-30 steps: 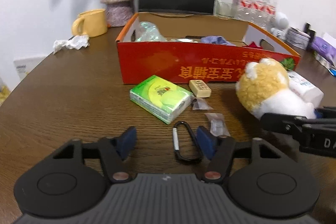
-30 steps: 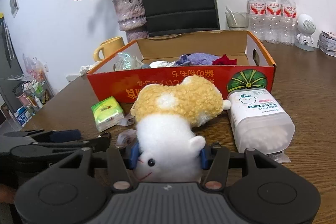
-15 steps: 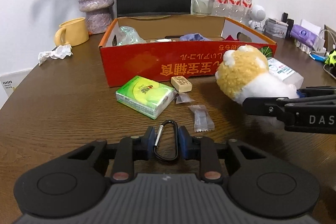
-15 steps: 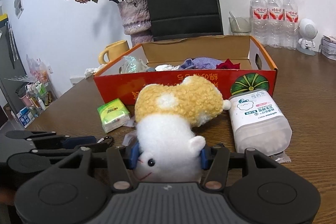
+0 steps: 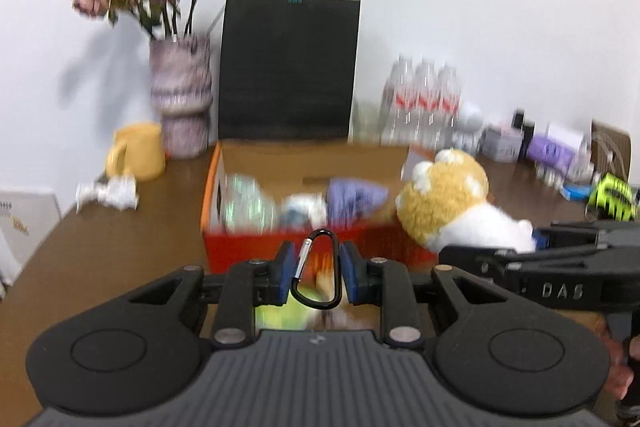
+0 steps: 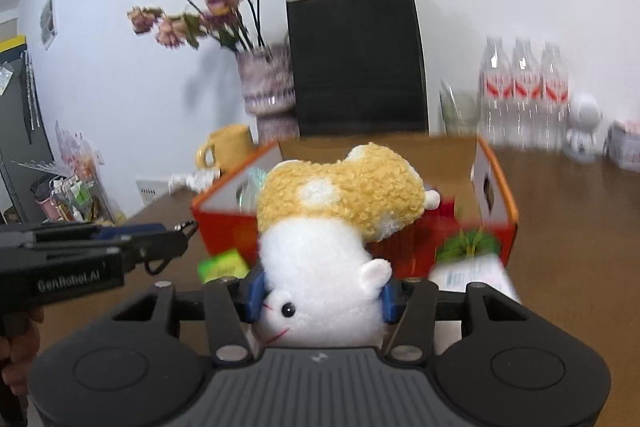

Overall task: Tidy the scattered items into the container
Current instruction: 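Carry the hamster plush and carabiner over the box with both tools, then open both tools to drop the hamster plush and carabiner into the box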

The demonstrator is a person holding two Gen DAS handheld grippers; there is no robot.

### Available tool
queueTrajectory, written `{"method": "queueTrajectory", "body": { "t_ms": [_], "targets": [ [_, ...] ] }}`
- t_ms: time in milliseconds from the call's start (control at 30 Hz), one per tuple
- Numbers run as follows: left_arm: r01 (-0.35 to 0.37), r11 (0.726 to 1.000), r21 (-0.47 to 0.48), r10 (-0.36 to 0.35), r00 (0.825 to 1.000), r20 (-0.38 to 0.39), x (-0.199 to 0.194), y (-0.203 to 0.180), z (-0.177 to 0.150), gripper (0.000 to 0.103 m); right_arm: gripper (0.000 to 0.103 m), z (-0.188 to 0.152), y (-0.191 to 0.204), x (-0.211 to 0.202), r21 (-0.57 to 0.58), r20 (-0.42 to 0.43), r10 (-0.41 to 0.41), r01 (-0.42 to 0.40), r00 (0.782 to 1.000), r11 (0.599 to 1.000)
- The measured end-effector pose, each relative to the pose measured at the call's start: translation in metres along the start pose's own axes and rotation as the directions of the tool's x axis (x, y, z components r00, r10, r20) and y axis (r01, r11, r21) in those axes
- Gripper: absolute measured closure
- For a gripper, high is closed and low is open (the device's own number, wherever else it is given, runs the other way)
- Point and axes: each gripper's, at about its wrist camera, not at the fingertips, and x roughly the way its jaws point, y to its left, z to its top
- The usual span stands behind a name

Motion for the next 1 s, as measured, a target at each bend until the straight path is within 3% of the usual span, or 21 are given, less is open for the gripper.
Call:
{"method": "queueTrajectory", "body": {
  "t_ms": [133, 233, 500, 733, 767, 800, 867, 1000],
  "targets": [
    [-0.002, 1.0, -0.031, 0.004, 0.997, 0.073, 0.021, 0.006, 0.035, 0.078, 0.052, 0.035, -0.007, 0.015, -0.022, 0.042, -0.037, 0.038, 0.998, 0.999],
    [-0.001, 0.998, -0.068, 0.007, 0.996, 0.084, 0.049, 0.01, 0.05, 0.078, 0.052, 0.054, -0.016, 0.037, -0.007, 0.047, -0.06, 0.061, 0.997, 0.998],
    [-0.014, 0.993, -0.119, 0.015, 1.0, 0.009, 0.137, 0.028, 0.053, 0.078, 0.052, 0.067, -0.048, 0.104, 0.027, -0.001, -0.101, 0.101, 0.995, 0.994],
    [-0.014, 0.994, -0.105, 0.007, 0.997, -0.072, 0.175, 0.034, 0.042, 0.075, 0.049, 0.063, -0.067, 0.144, 0.032, -0.091, -0.101, 0.104, 0.991, 0.994],
    [-0.012, 0.994, -0.107, 0.003, 0.997, -0.083, 0.176, 0.034, 0.042, 0.058, 0.045, 0.063, -0.067, 0.146, 0.028, -0.101, -0.105, 0.109, 0.989, 0.994],
    [-0.014, 0.994, -0.111, 0.004, 0.996, -0.089, 0.176, 0.035, 0.042, 0.026, 0.031, 0.063, -0.067, 0.147, 0.025, -0.106, -0.113, 0.116, 0.988, 0.993],
    [-0.049, 0.993, -0.11, 0.041, 0.997, -0.071, 0.169, 0.033, 0.044, 0.003, 0.008, 0.064, -0.066, 0.143, 0.021, -0.101, -0.127, 0.13, 0.987, 0.991],
    [-0.089, 0.993, -0.077, 0.086, 0.995, -0.045, 0.156, 0.027, 0.049, 0.0, 0.007, 0.067, -0.065, 0.13, 0.021, -0.078, -0.132, 0.134, 0.988, 0.991]
  ]
}}
